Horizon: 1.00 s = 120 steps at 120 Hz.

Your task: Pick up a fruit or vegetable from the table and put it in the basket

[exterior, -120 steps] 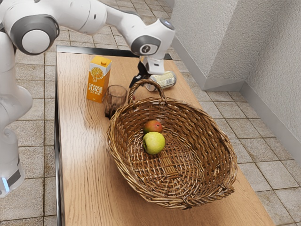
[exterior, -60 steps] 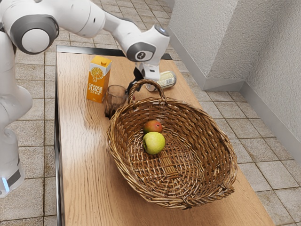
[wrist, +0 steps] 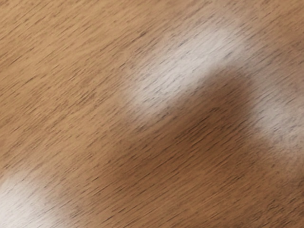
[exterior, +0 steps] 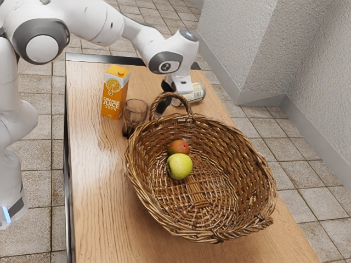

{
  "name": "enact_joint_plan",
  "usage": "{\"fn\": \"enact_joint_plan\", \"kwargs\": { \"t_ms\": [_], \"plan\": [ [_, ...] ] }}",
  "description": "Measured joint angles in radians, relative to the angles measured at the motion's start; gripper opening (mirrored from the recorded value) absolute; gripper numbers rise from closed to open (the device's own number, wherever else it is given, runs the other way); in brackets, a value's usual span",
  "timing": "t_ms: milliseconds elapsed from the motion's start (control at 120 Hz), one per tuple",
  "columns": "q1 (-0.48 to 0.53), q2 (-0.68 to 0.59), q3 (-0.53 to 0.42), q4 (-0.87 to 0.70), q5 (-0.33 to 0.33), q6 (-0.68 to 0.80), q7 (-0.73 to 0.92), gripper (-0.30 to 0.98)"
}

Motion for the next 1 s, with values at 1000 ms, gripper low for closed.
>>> {"fn": "enact_joint_plan", "kwargs": {
  "t_ms": [1000],
  "plan": [
    [-0.008, -0.039, 0.015, -0.085, -0.015, 0.016, -0.118, 0.69]
  ]
}}
